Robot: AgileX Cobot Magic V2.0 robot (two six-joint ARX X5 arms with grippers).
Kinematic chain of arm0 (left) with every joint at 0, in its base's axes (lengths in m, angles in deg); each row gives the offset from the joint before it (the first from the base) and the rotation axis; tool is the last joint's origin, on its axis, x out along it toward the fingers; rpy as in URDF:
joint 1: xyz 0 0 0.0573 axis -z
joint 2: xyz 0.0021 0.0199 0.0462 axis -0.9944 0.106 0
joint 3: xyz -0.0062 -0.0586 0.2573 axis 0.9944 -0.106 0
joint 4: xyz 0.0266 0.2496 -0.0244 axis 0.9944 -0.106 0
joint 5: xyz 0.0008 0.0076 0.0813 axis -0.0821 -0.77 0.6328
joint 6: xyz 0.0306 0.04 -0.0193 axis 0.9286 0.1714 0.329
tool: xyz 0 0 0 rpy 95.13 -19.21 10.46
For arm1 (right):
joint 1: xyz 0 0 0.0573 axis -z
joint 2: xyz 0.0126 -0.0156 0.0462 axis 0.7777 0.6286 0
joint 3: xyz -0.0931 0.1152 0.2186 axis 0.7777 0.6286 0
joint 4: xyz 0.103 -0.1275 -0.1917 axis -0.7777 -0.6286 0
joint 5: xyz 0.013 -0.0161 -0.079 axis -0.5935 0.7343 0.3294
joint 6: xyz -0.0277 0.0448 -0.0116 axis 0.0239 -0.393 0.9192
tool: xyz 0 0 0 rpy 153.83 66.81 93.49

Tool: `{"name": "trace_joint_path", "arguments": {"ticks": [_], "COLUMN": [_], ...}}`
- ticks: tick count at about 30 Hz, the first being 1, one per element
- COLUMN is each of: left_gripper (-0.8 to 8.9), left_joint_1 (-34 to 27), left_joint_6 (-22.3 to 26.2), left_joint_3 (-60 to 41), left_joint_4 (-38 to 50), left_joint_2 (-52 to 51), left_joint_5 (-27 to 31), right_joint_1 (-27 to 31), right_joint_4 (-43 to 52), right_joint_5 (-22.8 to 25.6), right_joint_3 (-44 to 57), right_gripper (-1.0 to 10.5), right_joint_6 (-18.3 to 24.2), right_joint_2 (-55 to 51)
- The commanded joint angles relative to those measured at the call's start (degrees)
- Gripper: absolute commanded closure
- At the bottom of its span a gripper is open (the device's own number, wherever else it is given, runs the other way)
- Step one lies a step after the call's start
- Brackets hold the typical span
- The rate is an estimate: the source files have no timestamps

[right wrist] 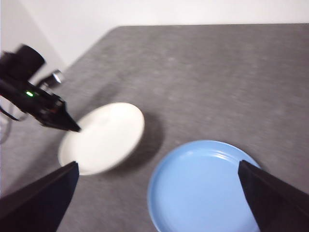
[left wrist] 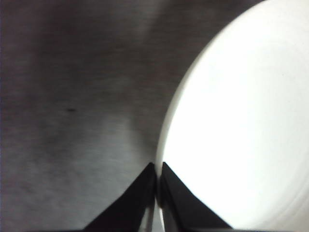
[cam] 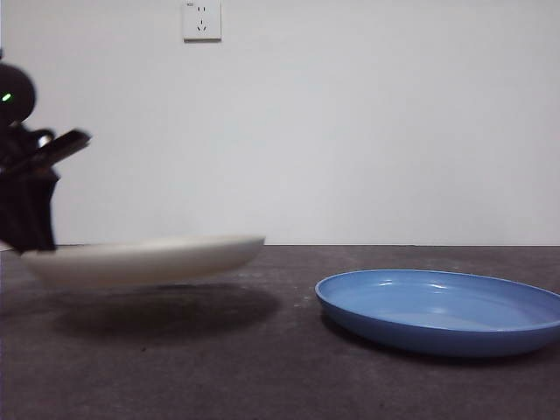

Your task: Pick up the white plate, put it on the blue plate, put it on desk

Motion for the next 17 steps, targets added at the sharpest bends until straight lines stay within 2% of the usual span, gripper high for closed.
{"name": "trace_joint_path", "arguments": {"ticks": [1,9,17], "left_gripper": [8.03,8.03,8.03], "left_joint_1": [2.9,12.9,22.3], "left_joint_6": [0.0,-3.2,-4.9], "left_joint_3": [4.2,11.8,23.5], "left_joint_4": [-2.7,-2.8,-4.1], "left_joint_2": [1.0,2.3,11.7], "left_joint_5": [-0.3,-0.2,0.7], "right_joint_1": [-0.2,-0.2,-0.2], "right_joint_4": [-3.7,-12.5,-20.1], "right_joint_5": [1.9,2.2,2.2], "right_joint_3": [-4.0,-12.4,-17.1], "right_gripper": [3.3,3.3,3.3], "right_joint_6": [3.1,5.6,6.3], "right_joint_2": [0.0,0.0,-0.7]}}
